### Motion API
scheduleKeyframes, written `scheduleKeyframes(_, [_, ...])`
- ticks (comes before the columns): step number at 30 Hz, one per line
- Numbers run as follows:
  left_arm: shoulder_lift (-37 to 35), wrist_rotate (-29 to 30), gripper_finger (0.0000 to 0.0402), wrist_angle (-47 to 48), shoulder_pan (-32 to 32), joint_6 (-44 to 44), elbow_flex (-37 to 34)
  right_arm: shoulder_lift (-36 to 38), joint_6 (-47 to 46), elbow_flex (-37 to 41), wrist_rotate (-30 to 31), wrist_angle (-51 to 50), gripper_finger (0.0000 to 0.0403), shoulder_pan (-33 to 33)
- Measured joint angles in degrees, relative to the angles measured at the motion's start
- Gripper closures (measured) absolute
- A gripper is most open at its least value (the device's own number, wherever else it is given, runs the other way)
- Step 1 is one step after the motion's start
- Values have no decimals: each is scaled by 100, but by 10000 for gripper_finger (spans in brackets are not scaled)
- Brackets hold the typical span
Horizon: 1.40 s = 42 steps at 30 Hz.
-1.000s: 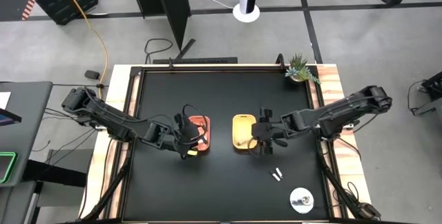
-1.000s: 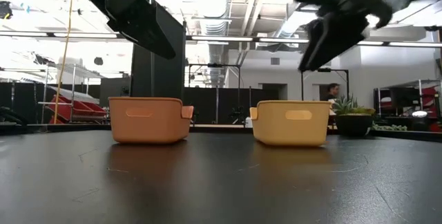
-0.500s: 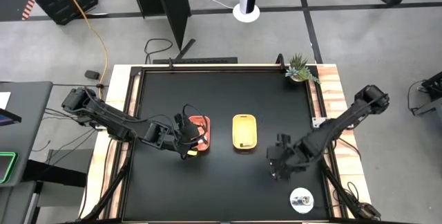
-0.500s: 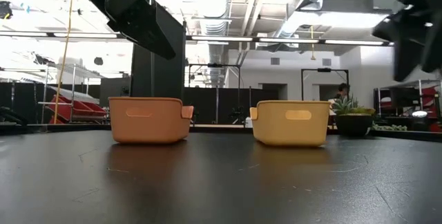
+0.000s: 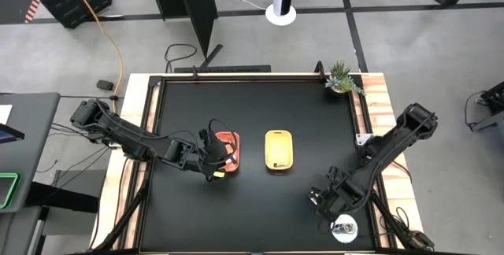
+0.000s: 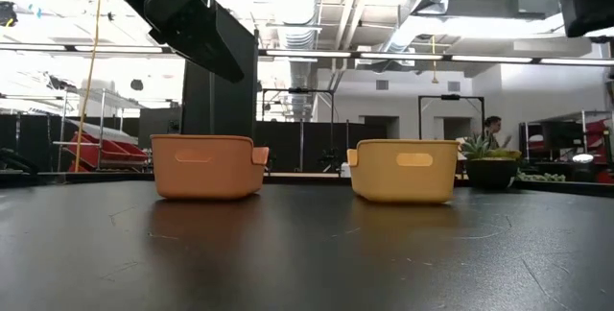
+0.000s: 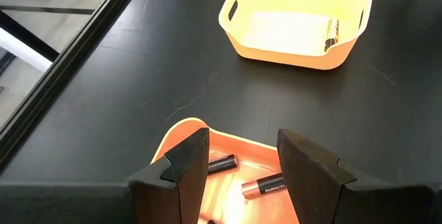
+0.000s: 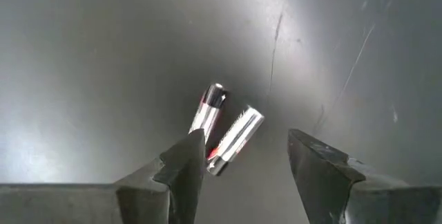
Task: Sort batteries
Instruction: Put the right silver battery into the yellow bin
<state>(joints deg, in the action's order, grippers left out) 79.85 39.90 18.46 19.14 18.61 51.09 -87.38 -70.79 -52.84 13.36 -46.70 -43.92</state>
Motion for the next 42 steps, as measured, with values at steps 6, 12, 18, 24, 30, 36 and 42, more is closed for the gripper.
scheduleKeyframes(6, [0, 17, 235, -3, 0, -2, 0, -263, -367, 9, -3, 3, 182, -70])
scheduleKeyframes(12, [0, 16, 235, -4, 0, -3, 0, -531, -427, 11, -6, 37, 182, -55])
scheduleKeyframes(18, [0, 15, 235, -4, 0, -32, 0, -685, -440, 60, -22, 93, 182, -1])
scheduleKeyframes(24, [0, 15, 235, -21, 0, -46, -2, -685, -431, 98, -21, 125, 185, 108])
scheduleKeyframes(30, [0, 15, 235, -22, 1, -83, -2, -685, -451, 98, -171, 74, 216, 171])
scheduleKeyframes(36, [0, 15, 235, -22, 0, -87, -2, -683, -656, 132, -292, 55, 239, 160])
scheduleKeyframes(42, [0, 15, 235, -20, 2, -90, -2, -646, -931, 533, -512, 539, 245, 137])
